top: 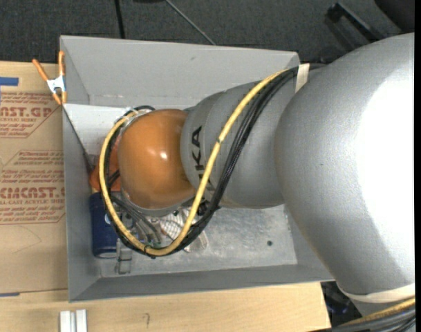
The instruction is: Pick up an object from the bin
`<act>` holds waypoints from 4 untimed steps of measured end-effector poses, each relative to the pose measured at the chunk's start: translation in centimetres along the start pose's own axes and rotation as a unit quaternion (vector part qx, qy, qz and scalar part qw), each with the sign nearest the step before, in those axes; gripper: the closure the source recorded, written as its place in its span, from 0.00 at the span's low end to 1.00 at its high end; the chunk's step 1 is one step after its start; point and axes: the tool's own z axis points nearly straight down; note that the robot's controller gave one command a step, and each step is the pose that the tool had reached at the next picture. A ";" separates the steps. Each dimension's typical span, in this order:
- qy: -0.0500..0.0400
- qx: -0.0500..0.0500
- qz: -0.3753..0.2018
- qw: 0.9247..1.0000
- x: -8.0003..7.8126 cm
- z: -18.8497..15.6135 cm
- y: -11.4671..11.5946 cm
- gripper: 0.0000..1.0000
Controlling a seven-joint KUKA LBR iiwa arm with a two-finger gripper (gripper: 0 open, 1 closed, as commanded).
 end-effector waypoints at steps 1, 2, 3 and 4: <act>-0.002 0.000 0.000 1.000 -0.1 -0.3 -0.1 0.00; -0.003 0.000 -0.106 0.994 -1.0 -2.6 -0.6 0.00; -0.005 -0.001 -0.107 0.994 -1.6 -0.3 -2.4 0.00; -0.012 0.000 -0.047 0.999 -3.2 5.5 -3.3 0.00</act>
Offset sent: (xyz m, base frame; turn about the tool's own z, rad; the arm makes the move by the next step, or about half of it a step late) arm 0.0159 -0.0110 0.0386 -0.3146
